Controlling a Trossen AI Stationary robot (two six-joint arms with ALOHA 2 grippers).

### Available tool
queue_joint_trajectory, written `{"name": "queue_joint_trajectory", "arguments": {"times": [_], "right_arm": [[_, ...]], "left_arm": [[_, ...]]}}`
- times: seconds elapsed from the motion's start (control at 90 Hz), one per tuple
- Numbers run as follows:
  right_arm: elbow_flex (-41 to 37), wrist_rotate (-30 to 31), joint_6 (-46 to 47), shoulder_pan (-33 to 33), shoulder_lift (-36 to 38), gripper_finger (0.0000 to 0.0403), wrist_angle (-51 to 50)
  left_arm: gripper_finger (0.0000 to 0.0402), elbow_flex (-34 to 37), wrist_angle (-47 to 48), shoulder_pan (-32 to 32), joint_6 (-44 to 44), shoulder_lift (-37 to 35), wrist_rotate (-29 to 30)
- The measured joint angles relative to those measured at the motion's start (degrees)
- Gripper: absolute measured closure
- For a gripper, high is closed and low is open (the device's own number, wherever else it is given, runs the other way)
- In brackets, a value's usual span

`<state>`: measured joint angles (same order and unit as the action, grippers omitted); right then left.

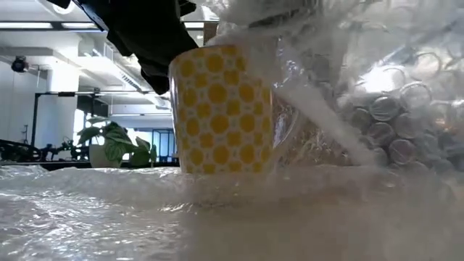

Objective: Wrap mug
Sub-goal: Wrap the yellow mug with bubble wrap

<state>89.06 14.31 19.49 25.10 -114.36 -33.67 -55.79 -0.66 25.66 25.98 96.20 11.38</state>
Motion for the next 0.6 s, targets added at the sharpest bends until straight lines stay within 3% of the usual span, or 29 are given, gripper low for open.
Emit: {"name": "queue_joint_trajectory", "arguments": {"times": [0.344,0.489,0.6], "right_arm": [[-0.14,-0.37,-0.01,-0.13,-0.31,0.0401,0.73],[-0.20,-0.35,-0.25,-0.26,-0.39,0.0401,1.78],[-0.26,-0.33,-0.59,-0.26,-0.42,0.0401,2.31]], "left_arm": [[0.0402,0.35,2.15,0.93,-0.17,-9.02,0.16],[0.0402,0.35,0.26,0.97,-2.55,-8.30,6.05],[0.0402,0.22,-0.40,0.44,-2.68,-5.03,5.66]]}}
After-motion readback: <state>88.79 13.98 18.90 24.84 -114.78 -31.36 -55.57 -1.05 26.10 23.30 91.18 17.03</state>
